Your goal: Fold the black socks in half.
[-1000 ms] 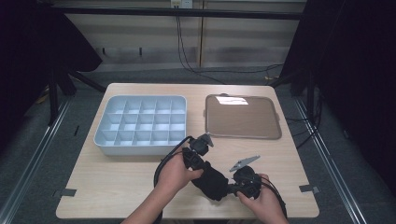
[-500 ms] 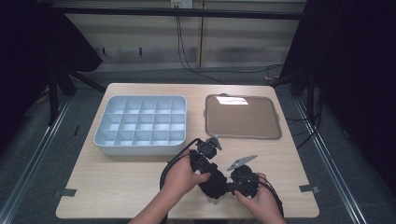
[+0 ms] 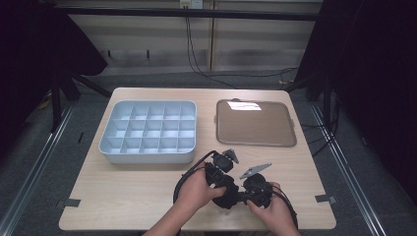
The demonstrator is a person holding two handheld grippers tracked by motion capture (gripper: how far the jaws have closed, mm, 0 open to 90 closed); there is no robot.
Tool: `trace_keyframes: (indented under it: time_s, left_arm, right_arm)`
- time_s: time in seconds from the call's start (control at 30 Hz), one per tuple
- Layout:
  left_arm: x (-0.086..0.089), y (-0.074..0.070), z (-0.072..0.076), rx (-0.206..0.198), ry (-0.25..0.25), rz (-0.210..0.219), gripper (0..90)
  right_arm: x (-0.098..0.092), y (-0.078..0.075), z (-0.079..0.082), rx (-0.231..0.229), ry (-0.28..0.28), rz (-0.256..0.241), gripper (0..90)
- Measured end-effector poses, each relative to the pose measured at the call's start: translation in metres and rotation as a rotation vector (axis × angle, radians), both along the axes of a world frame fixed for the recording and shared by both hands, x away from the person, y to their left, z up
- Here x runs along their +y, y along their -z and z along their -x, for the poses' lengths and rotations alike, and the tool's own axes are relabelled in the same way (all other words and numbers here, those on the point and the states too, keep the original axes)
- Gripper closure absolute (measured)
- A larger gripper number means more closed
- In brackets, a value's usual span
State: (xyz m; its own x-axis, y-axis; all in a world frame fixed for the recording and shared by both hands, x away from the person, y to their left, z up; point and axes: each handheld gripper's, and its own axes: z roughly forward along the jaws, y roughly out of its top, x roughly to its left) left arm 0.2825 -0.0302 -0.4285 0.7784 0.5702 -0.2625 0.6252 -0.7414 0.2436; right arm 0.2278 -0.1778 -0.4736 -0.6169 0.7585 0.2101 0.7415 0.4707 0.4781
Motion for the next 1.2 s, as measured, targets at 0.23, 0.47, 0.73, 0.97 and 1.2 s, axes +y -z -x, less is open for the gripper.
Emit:
trace_keyframes:
  time_s: [0.23,0.47,0.73,0.97,1.2]
  left_arm:
    - [-0.003,0.007,0.001,0.013,-0.010,0.005,77.7]
    - [-0.006,0.013,0.001,0.021,-0.017,0.013,75.7]
    - [-0.008,0.017,0.001,0.030,-0.026,0.019,74.8]
    - [-0.008,0.021,0.001,0.026,-0.036,0.019,75.3]
    - [-0.011,0.022,0.002,0.008,-0.030,-0.017,76.1]
  right_arm:
    - [-0.001,0.000,0.000,-0.005,-0.002,0.004,89.8]
    - [-0.004,0.001,-0.001,-0.016,0.004,0.022,88.8]
    - [-0.011,-0.001,0.000,-0.008,0.025,0.024,88.5]
    - [-0.012,-0.001,0.000,-0.009,0.023,0.042,88.2]
    - [-0.020,-0.001,-0.001,-0.013,0.046,0.043,84.7]
